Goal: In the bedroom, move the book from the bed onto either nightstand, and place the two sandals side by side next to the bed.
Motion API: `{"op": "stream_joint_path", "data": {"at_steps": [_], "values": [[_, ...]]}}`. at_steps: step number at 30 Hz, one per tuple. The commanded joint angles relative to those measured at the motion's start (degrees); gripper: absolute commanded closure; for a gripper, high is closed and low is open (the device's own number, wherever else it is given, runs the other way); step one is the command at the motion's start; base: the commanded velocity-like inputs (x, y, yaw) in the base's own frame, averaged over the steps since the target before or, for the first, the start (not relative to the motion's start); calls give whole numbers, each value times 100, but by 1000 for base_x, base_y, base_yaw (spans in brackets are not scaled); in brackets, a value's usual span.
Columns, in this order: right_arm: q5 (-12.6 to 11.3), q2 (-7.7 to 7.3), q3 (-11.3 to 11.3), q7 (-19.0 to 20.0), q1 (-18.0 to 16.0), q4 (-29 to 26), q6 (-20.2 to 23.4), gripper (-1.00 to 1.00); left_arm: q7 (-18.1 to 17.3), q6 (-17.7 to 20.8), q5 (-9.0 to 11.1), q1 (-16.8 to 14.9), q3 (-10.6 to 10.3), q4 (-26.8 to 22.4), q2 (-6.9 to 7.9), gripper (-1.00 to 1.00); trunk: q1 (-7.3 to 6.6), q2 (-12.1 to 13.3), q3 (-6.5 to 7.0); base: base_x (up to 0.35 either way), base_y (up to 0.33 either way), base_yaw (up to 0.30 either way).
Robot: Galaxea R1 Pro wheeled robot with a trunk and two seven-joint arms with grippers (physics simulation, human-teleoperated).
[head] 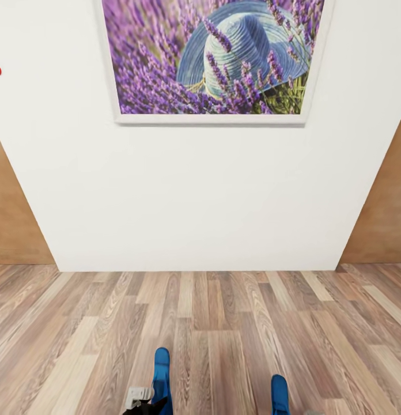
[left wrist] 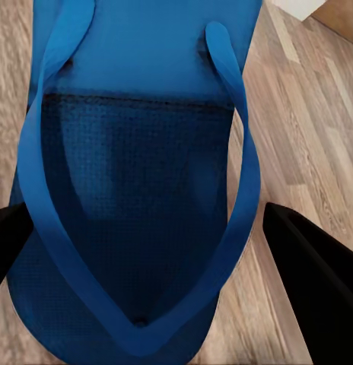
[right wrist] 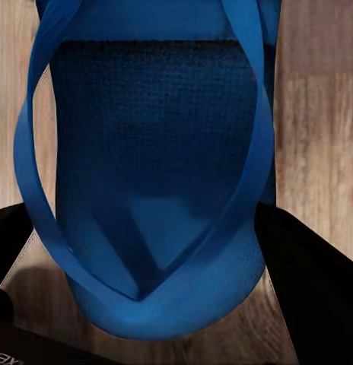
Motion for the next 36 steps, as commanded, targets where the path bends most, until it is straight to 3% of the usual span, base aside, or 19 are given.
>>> {"op": "stream_joint_path", "data": {"at_steps": [1,12,27,36], "values": [[-4,4,-49,35,-3,-7,57,100,-28,-14,3,-5,24,7,0,100,2,-2,-6,325,0,0],[-4,4,-49,35,0,-7,57,100,-28,-14,3,-3,26,7,0,100,2,-2,-6,325,0,19],[-3,4,-49,35,-2,-7,57,100,-28,-14,3,-3,28,7,0,100,2,-2,-6,325,0,263],[-2,4,-49,35,-2,-7,57,100,-28,-14,3,-5,25,7,0,100,2,-2,-6,325,0,42]]}}
